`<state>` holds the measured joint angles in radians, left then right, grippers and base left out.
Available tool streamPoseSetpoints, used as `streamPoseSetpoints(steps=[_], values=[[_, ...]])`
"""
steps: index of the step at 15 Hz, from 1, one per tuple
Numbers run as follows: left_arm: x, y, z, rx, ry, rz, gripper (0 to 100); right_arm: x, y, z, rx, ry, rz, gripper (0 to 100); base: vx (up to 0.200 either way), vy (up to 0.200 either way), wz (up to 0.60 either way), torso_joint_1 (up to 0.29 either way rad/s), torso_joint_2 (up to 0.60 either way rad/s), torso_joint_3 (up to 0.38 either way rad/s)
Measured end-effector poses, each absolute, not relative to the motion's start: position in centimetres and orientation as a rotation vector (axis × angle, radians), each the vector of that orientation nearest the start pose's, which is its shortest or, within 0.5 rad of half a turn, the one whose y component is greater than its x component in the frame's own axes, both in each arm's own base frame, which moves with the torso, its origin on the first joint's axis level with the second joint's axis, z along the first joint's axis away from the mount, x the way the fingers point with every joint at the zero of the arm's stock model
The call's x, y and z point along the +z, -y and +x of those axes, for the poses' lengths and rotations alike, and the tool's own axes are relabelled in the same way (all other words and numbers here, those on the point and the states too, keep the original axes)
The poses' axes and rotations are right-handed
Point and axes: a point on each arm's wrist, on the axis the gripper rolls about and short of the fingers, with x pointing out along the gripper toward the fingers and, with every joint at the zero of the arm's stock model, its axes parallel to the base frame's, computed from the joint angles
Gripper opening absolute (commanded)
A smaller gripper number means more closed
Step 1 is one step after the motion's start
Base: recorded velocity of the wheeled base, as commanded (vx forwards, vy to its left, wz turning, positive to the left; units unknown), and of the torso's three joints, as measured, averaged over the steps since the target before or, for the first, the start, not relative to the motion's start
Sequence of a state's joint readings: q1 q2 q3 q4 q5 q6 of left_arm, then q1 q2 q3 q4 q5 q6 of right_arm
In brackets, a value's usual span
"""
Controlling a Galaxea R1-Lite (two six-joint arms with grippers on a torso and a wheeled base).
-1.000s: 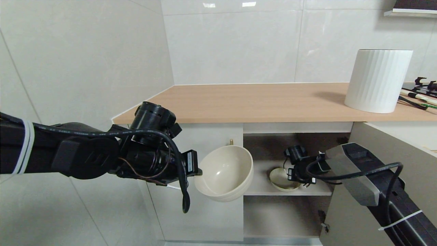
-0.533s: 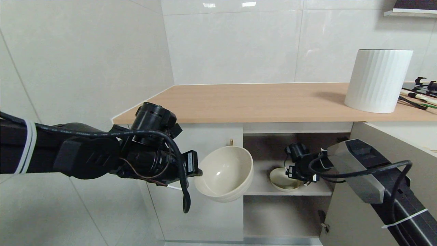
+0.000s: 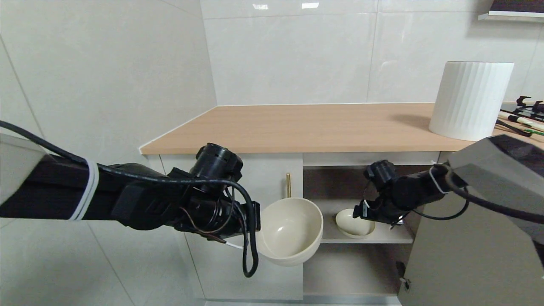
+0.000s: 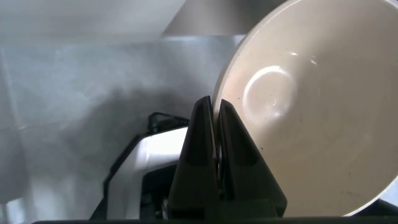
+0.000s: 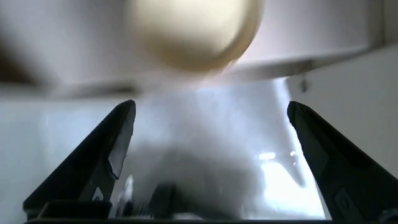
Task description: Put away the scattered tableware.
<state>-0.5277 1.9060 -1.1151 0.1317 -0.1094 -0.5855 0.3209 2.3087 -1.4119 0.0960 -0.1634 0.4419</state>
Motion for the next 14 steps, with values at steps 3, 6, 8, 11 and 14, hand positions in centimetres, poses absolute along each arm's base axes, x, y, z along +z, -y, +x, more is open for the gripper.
streamPoseSetpoints(steps=[3,6,8,11,14], values=[[11.1,18.9,28.9,-0.271,-1.084,-0.263,0,9.9,-14.2,35.7,0.049,-0.933,0.154,100,0.0,0.0,0.0,0.0,0.0,0.0],[9.1,20.5,28.7,-0.257,-1.118,-0.205,0,14.3,-16.2,30.7,0.194,-0.872,0.131,100,0.0,0.0,0.0,0.0,0.0,0.0],[8.5,21.1,28.5,-0.251,-1.126,-0.179,0,15.5,-17.8,27.7,0.279,-0.884,0.095,100,0.0,0.0,0.0,0.0,0.0,0.0],[8.2,21.5,28.3,-0.24,-1.123,-0.156,0,15.9,-19.2,25.6,0.347,-0.895,0.063,100,0.0,0.0,0.0,0.0,0.0,0.0],[8.1,21.7,28.1,-0.245,-1.123,-0.149,0,14.6,-20.4,25.5,0.362,-0.929,0.033,100,0.0,0.0,0.0,0.0,0.0,0.0]])
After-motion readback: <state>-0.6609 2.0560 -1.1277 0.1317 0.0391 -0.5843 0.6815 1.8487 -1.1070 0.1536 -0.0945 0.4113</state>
